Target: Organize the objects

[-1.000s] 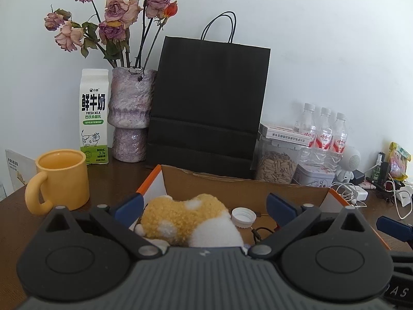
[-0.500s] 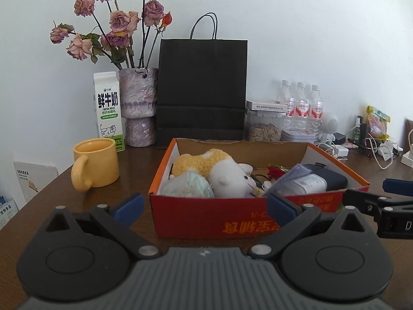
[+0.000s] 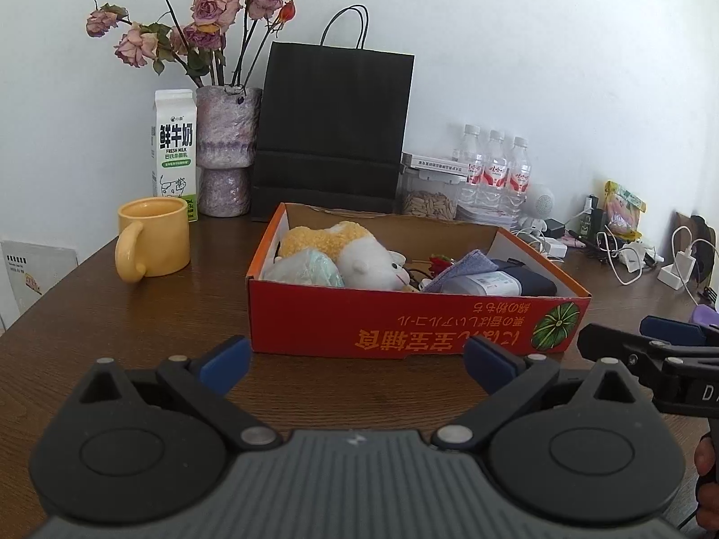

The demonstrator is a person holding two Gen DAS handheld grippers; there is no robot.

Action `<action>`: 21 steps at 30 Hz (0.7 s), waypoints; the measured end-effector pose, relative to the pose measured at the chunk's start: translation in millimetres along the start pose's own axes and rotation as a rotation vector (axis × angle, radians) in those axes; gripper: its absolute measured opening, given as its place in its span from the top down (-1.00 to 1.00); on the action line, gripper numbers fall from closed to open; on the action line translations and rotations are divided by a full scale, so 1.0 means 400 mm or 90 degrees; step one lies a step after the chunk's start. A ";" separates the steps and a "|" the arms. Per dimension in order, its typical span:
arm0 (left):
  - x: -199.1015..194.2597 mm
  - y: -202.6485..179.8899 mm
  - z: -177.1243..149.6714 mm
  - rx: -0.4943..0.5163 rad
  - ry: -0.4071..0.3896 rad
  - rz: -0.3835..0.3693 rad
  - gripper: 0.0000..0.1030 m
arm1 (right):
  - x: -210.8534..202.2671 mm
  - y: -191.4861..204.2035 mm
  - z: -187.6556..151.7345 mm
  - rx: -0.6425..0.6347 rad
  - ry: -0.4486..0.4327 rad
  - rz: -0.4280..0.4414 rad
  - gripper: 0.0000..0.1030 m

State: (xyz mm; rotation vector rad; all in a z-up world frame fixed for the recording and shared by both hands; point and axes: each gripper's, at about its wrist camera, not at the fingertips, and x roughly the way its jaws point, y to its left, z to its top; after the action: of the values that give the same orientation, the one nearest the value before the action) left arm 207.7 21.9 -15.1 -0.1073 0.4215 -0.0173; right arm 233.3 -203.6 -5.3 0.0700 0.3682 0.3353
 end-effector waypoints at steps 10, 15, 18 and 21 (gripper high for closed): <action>0.000 -0.001 -0.002 0.001 0.003 0.011 -1.00 | 0.005 -0.003 0.000 0.000 0.004 -0.007 -1.00; 0.002 0.000 -0.003 -0.002 0.007 0.013 -1.00 | 0.006 -0.002 0.000 0.000 0.004 -0.007 -1.00; 0.004 0.000 -0.003 -0.003 0.010 0.013 -1.00 | 0.008 -0.002 -0.001 -0.001 0.006 -0.008 -1.00; 0.004 -0.001 -0.005 -0.001 0.012 0.013 -1.00 | 0.009 -0.001 -0.001 -0.001 0.006 -0.008 -1.00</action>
State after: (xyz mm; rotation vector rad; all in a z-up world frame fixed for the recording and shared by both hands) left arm 208.5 21.4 -17.6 -0.1049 0.4411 0.0015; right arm 236.4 -203.0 -6.8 0.0642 0.3780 0.3231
